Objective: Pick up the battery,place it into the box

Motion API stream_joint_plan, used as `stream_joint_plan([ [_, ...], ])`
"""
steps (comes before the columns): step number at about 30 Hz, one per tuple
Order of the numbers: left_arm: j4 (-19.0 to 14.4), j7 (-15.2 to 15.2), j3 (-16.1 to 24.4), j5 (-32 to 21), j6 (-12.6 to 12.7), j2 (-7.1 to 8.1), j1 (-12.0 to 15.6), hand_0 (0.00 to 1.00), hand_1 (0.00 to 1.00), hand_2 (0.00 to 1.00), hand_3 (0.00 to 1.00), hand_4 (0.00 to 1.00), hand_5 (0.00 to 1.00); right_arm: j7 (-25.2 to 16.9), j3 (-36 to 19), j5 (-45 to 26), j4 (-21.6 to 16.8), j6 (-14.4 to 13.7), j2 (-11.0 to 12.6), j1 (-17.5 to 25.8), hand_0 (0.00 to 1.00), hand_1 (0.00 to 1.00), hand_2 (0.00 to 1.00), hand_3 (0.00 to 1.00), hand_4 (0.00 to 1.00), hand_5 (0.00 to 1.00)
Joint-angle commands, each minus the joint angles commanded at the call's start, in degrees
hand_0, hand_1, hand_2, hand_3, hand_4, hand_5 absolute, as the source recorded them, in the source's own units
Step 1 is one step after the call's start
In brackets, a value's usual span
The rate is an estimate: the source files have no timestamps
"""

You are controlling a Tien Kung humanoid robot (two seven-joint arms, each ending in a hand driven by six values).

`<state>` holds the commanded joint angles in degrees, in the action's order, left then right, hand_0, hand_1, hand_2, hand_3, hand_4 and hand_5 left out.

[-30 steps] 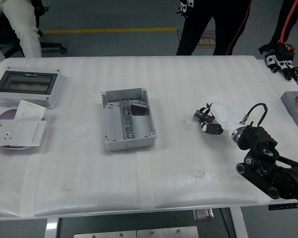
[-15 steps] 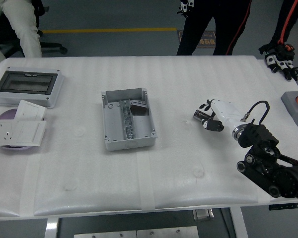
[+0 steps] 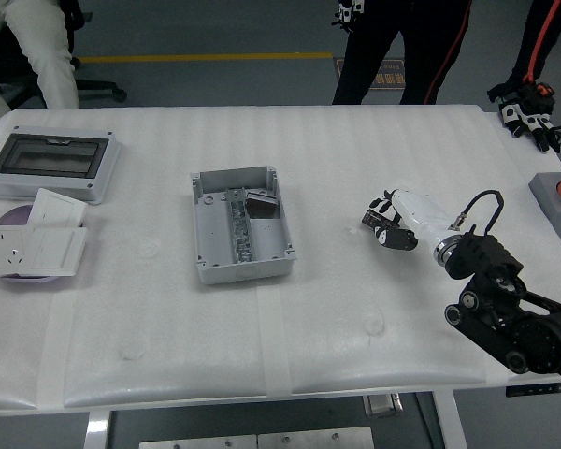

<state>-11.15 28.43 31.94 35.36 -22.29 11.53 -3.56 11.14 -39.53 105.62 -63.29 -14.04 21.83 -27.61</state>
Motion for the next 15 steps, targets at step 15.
stream_joint_plan([
  [15, -0.01, -0.01, -0.08, -0.16, -0.02, -0.09, 0.08, 0.398, 0.558, 0.486, 0.396, 0.002, 0.002, 4.53, 2.06, 7.65, 0.56, -5.63, -0.73, -0.12, 0.722, 0.531, 0.657, 0.869, 0.884, 0.544],
])
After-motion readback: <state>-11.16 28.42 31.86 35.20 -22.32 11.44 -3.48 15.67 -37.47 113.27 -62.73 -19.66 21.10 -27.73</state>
